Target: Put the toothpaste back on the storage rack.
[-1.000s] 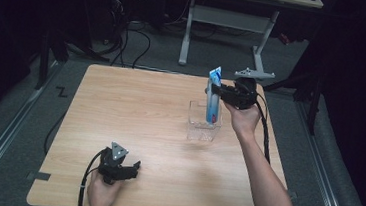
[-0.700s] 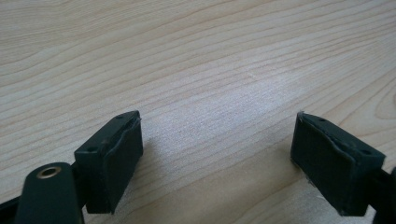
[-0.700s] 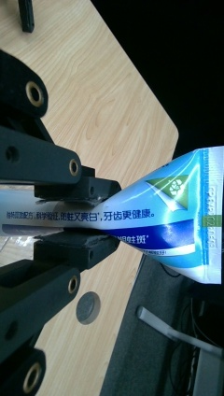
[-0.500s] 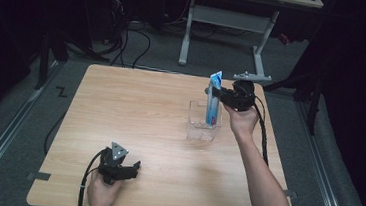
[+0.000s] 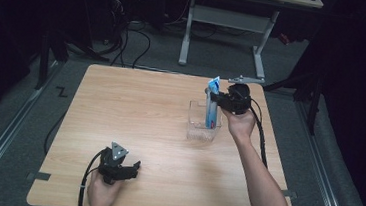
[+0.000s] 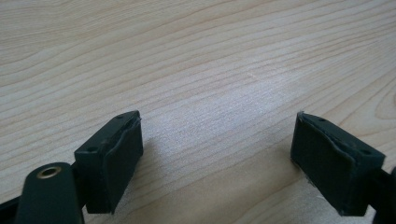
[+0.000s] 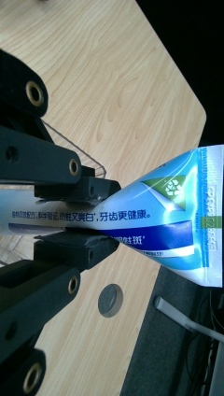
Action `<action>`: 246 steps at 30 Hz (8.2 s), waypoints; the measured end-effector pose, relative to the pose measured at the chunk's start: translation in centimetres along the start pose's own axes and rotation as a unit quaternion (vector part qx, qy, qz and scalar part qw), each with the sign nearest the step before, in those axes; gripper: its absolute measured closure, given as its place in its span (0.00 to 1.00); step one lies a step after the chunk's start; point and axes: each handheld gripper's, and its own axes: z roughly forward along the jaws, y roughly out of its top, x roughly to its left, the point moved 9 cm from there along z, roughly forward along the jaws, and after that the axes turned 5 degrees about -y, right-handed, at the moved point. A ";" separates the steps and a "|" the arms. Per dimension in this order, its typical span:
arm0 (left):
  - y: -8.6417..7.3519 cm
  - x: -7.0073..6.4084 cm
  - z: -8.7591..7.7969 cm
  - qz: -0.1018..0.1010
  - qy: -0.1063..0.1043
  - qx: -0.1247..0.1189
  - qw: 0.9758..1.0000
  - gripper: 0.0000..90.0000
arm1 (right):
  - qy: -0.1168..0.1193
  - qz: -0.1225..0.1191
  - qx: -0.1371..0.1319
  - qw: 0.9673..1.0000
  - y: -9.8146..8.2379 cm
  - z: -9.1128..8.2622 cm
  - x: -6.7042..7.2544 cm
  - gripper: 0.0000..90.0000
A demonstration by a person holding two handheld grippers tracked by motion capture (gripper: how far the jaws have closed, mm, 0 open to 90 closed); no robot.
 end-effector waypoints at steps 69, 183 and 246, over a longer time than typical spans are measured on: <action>0.0 0.0 0.0 -0.003 -0.002 -0.002 1.000 0.19 | 0.032 -0.030 0.062 0.997 -1.9 4.7 3.9 0.78; 0.0 0.0 0.0 0.000 0.000 0.000 1.000 0.19 | -0.016 0.017 -0.015 1.000 -5.5 -7.2 -2.7 0.57; 0.0 0.0 0.0 0.000 0.000 0.000 1.000 0.19 | -0.013 0.078 -0.032 0.996 -12.1 -10.4 -3.7 0.55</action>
